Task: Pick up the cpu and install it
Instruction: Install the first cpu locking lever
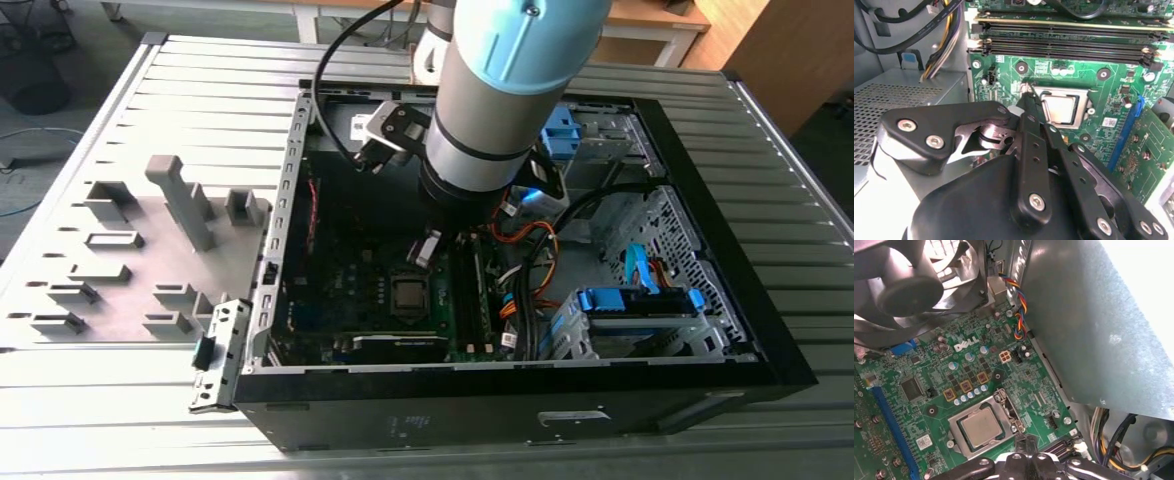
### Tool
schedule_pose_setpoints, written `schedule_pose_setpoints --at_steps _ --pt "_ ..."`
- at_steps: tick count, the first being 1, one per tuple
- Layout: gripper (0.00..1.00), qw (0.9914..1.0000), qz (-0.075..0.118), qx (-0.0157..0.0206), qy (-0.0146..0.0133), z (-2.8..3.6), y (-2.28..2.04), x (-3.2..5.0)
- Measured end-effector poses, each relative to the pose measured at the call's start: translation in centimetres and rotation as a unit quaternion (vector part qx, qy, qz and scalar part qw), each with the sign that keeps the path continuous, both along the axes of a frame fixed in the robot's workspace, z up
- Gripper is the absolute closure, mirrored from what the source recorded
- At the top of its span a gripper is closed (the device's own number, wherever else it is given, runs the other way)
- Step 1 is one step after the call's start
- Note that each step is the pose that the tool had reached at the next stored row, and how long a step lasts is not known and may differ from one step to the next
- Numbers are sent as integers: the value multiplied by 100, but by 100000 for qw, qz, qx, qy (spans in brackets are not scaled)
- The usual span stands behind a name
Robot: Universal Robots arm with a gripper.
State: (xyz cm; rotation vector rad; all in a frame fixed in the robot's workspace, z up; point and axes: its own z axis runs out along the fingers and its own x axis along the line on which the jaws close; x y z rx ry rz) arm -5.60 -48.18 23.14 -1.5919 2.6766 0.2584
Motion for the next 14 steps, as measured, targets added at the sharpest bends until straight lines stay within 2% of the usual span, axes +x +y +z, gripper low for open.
schedule_pose_setpoints --at_steps 5,14 --pt "89 99998 -1 -647 17 -50 -4 0" --pt "89 99975 2 -2235 120 -127 -33 -2"
